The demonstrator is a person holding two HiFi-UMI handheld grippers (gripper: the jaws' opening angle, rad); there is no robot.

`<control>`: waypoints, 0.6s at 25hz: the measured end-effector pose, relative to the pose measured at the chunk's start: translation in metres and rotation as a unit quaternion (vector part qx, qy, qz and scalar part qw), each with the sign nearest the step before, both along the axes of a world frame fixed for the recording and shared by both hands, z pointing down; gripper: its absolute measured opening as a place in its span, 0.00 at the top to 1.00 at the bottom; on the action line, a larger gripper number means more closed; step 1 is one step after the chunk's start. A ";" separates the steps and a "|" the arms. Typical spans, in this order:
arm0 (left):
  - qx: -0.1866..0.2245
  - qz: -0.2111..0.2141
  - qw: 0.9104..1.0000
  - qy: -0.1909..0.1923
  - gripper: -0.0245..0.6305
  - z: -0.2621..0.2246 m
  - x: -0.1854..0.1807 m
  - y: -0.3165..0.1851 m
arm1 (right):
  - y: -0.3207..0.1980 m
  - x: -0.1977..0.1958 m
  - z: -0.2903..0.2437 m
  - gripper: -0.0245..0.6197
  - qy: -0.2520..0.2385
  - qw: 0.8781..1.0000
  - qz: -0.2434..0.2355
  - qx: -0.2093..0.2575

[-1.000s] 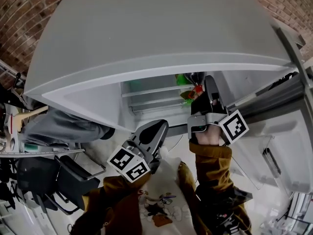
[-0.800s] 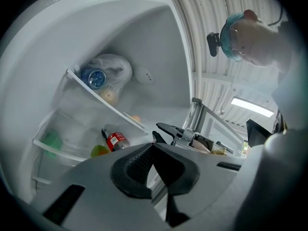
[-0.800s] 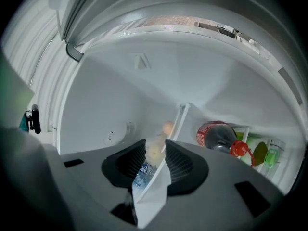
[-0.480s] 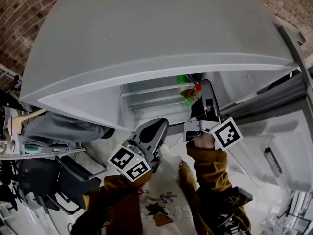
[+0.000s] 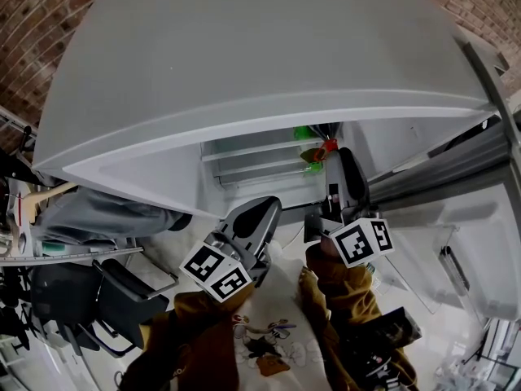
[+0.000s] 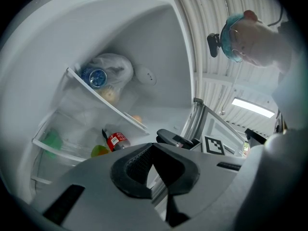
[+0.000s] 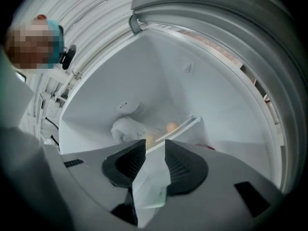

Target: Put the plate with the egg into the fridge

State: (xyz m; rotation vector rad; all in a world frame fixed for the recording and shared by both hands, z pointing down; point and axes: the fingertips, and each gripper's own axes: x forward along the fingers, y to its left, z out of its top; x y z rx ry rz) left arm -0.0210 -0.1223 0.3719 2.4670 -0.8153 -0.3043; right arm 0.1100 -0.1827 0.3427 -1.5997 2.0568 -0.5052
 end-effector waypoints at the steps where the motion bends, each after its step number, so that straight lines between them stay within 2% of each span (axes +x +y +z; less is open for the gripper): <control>1: -0.001 0.000 1.000 0.000 0.95 0.000 0.000 0.000 | 0.003 -0.001 0.003 0.79 0.022 1.000 0.003 0.001; 4: -0.002 0.000 1.000 0.000 0.95 0.001 0.000 -0.001 | 0.013 -0.005 0.012 0.79 0.070 0.998 0.006 0.000; 6: -0.001 -0.001 1.000 0.000 0.95 0.001 0.001 -0.001 | 0.018 -0.008 0.020 0.79 0.083 0.997 0.003 -0.005; 15: 0.000 -0.009 1.000 -0.004 0.95 0.003 -0.006 -0.005 | 0.040 -0.033 0.063 0.79 0.085 0.994 -0.030 -0.054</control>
